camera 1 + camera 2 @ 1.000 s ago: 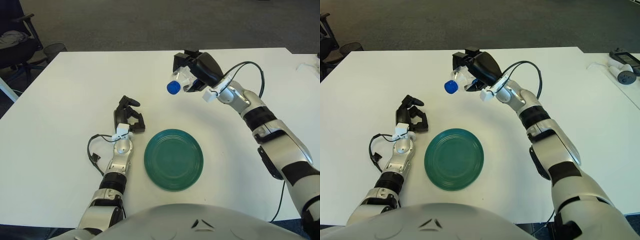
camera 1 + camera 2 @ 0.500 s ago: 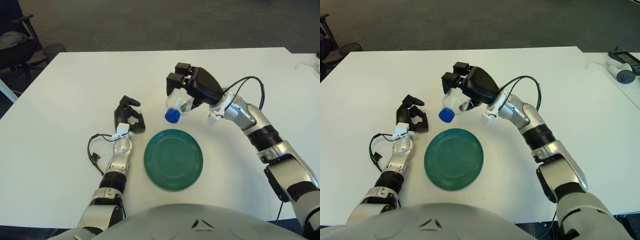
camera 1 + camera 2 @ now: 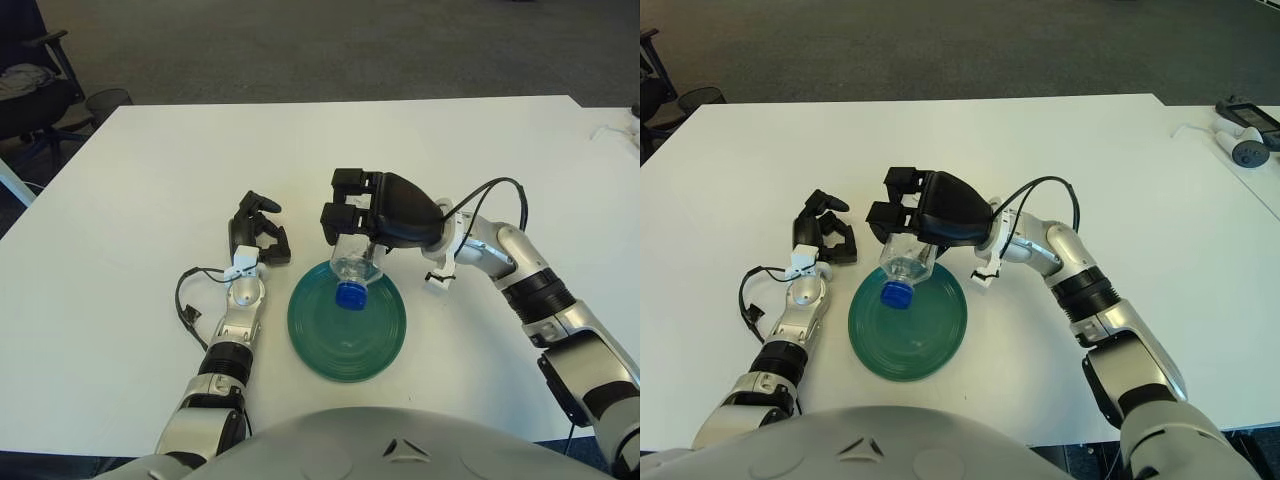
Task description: Put the bottle into the plate.
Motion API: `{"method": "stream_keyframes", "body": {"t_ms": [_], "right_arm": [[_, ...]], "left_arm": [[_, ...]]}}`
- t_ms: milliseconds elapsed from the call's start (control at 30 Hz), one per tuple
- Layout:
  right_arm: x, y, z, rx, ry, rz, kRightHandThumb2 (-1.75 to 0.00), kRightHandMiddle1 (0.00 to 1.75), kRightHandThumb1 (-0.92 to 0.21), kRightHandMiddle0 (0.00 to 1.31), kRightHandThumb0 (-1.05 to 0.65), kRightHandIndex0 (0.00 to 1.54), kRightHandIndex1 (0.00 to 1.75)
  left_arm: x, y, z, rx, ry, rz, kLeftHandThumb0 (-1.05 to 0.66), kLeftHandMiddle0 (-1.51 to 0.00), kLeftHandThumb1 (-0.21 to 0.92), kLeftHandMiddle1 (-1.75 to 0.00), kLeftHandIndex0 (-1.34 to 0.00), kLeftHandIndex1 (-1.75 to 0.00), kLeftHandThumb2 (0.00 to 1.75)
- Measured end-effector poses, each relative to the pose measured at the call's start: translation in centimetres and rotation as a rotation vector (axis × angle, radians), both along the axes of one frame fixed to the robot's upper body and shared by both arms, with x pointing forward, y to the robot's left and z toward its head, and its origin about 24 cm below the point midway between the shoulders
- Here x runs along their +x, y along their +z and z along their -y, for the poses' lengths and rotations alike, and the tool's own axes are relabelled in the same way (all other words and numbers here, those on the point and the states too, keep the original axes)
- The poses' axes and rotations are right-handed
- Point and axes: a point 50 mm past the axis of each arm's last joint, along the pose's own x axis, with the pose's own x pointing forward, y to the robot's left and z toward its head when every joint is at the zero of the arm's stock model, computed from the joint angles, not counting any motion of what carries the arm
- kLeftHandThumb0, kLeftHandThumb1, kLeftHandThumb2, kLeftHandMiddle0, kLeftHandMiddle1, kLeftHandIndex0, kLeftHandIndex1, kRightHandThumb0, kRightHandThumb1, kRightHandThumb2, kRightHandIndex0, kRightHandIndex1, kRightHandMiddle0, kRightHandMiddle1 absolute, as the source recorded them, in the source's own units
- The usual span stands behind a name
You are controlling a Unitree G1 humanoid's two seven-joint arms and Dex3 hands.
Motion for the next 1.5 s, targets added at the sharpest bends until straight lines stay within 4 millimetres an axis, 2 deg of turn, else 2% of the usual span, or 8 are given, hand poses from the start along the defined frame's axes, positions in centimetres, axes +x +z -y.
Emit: {"method": "stream_keyframes", "body": {"t_ms": [200, 267, 367, 667, 1100, 1300, 1433, 1500], "right_arm": [[-0.6, -2.3, -0.7, -0.125, 0.035, -0.001, -1.39, 1.73, -0.26, 0.53, -0.01, 0.56, 1.75], [-0.8, -2.7, -0.7, -0.138, 0.047, 0.001, -1.11, 1.7, -0.45, 0.49, -0.24, 0.9, 1.75], [-0.9, -2.9, -0.7, -0.136, 0.061, 0.008, -0.95, 1.66, -0.55, 0.48, -0.35, 1.08, 1.75], [-0.9, -3.6, -0.7, -0.13, 0.077, 0.033, -0.87, 1.59, -0.57, 0.52, -0.41, 1.21, 1.75], [-1.2, -5.2, -1.0, -0.176, 0.074, 0.06, -0.96, 1.58, -0.5, 0.58, -0.43, 1.2, 1.75], [-1.2, -5.1, -1.2, -0.164, 0.08, 0.089, -0.99, 1.63, -0.5, 0.55, -0.43, 1.05, 1.75], [-1.4, -4.4, -1.5, -0.143, 0.086, 0.12, -1.01, 1.7, -0.52, 0.48, -0.42, 0.76, 1.75], [-1.5, -4.2, -1.6, -0.135, 0.088, 0.131, -0.99, 1.72, -0.57, 0.43, -0.22, 0.48, 1.75]], "left_arm": [[0.2, 0.1, 0.1, -0.002, -0.006, 0.003, 0.0, -0.9, -0.03, -1.66, -0.65, -1.75, 1.69], [0.2, 0.1, 0.0, -0.005, -0.007, 0.003, 0.0, -0.9, -0.04, -1.66, -0.65, -1.75, 1.69], [0.2, 0.1, 0.0, -0.015, -0.011, 0.005, 0.0, -0.89, -0.03, -1.66, -0.65, -1.75, 1.68], [0.2, 0.0, 0.0, -0.029, -0.018, 0.008, 0.0, -0.88, -0.02, -1.66, -0.64, -1.75, 1.67], [0.2, 0.1, 0.0, -0.028, -0.014, 0.008, 0.0, -0.88, -0.01, -1.65, -0.63, -1.75, 1.66], [0.2, 0.1, 0.0, -0.029, -0.014, 0.009, 0.0, -0.87, 0.0, -1.67, -0.63, -1.75, 1.66], [0.2, 0.1, 0.0, -0.029, -0.014, 0.008, 0.0, -0.87, 0.01, -1.67, -0.62, -1.75, 1.65], [0.2, 0.1, 0.0, -0.028, -0.014, 0.008, 0.0, -0.87, 0.01, -1.67, -0.62, -1.75, 1.65]]}}
